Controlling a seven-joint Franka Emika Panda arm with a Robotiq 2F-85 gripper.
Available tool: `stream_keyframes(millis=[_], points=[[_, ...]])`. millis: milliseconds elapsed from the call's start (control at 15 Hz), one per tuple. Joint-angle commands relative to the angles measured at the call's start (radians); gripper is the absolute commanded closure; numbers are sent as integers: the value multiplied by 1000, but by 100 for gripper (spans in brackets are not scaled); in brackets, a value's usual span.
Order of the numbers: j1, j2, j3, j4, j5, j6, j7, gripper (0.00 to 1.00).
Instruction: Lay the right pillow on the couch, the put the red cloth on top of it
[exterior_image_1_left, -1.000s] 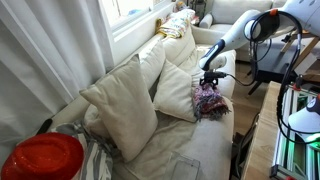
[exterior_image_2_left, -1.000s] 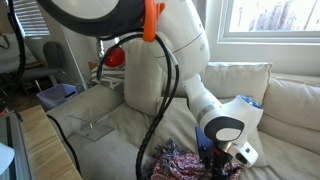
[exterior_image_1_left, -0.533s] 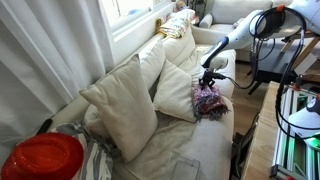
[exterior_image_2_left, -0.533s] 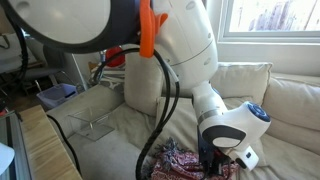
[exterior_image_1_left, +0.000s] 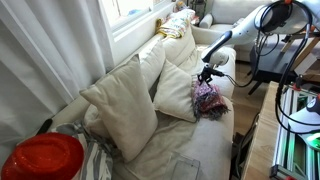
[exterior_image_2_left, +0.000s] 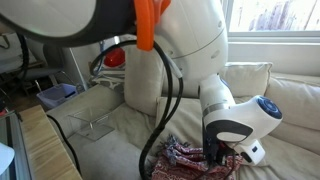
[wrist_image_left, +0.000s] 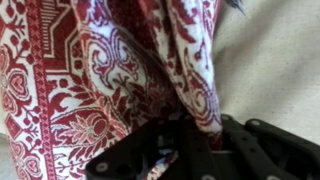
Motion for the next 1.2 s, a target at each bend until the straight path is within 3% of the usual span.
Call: stream_keyframes(millis=[0, 267, 333, 800, 1133], points=[[-49, -179, 40, -203, 29, 58, -16, 96], [-18, -355, 12, -381, 13, 81, 44, 96], [22, -404, -26, -418, 90, 70, -9, 96], [74, -638, 11, -625, 258, 53, -114, 96], [129, -768, 37, -695, 371, 59, -230, 96]])
